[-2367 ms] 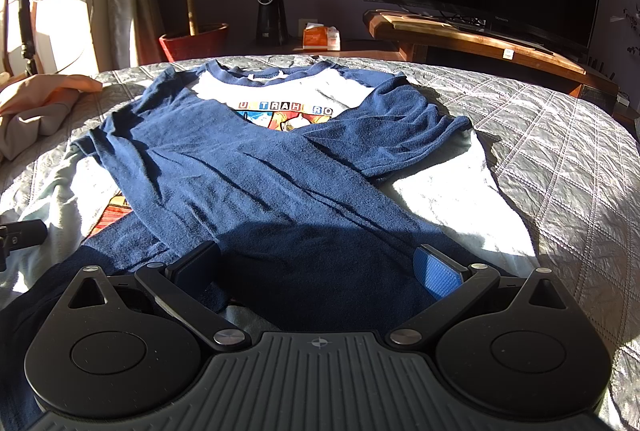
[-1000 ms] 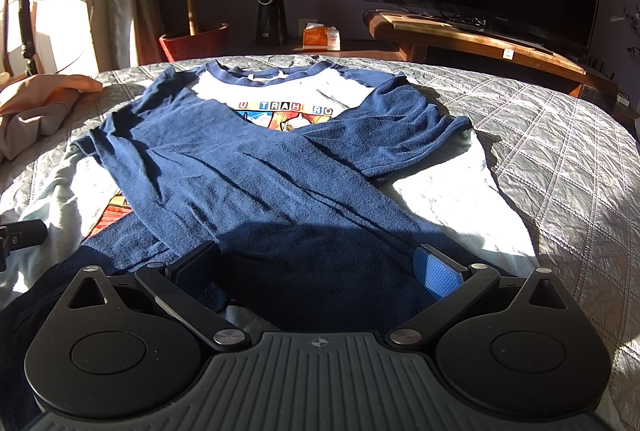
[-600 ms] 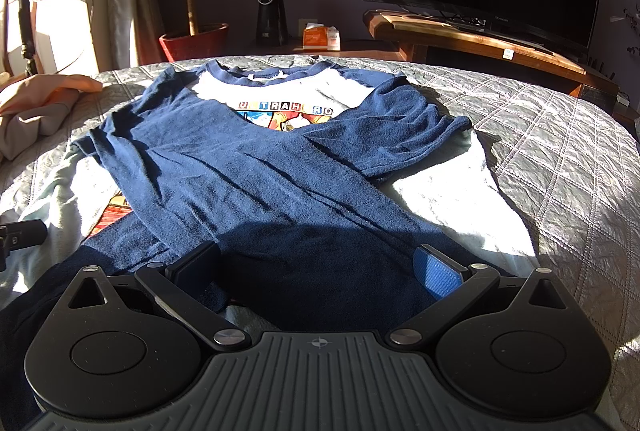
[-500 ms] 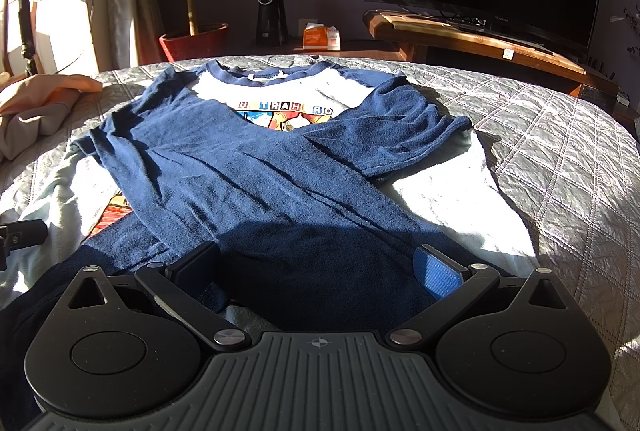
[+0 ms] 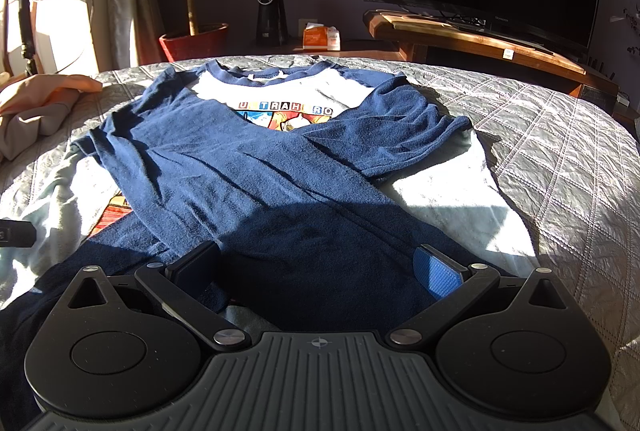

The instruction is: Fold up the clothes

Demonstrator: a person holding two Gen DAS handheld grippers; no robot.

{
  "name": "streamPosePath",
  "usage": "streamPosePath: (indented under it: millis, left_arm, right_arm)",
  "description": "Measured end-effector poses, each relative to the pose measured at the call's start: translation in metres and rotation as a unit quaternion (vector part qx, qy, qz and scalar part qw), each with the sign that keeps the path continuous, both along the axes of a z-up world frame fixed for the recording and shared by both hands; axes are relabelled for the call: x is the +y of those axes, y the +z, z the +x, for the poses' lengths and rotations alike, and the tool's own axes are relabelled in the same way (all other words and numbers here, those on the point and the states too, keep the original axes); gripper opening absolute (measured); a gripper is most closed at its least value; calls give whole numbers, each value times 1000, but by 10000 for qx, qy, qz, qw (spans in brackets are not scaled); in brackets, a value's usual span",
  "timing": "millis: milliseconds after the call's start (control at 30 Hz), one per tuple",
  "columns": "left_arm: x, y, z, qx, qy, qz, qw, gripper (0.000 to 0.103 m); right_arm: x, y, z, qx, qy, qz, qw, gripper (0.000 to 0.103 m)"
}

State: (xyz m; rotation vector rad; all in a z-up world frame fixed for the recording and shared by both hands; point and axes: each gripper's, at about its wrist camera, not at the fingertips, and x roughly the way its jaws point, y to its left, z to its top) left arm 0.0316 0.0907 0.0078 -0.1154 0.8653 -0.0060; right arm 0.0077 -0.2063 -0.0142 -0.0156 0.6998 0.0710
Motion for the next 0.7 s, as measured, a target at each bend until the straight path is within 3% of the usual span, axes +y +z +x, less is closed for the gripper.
streamPosePath:
  millis: [67, 167, 233, 300, 367, 500, 567, 700]
  left_arm:
    - [1, 12, 4, 161, 91, -150, 9997, 92]
    - [2, 36, -2, 42, 252, -266, 9993, 93]
    - [0, 52, -7, -44, 329, -234, 9992, 83]
    - [-4, 67, -17, -257, 433, -20, 9987, 78]
    - [-5, 80, -30, -547, 743, 116, 9957, 80]
    - [7, 99, -53, -1009, 1416, -372, 9841, 80]
    - [11, 100, -54, -824, 1510, -526, 9837, 80]
    - [4, 96, -45, -471, 1134, -129, 9924, 76]
  right_arm:
    - [0, 0, 0, 0, 0, 0, 10000, 103]
    - [0, 0, 0, 0, -1, 0, 10000, 103]
    - [0, 0, 0, 0, -1, 0, 10000, 103]
    - [0, 0, 0, 1, -2, 0, 10000, 103]
    - [0, 0, 0, 1, -3, 0, 10000, 103]
    - [0, 0, 0, 2, -6, -1, 10000, 103]
    - [0, 0, 0, 3, -6, -1, 10000, 103]
    - [0, 0, 0, 4, -8, -1, 10000, 103]
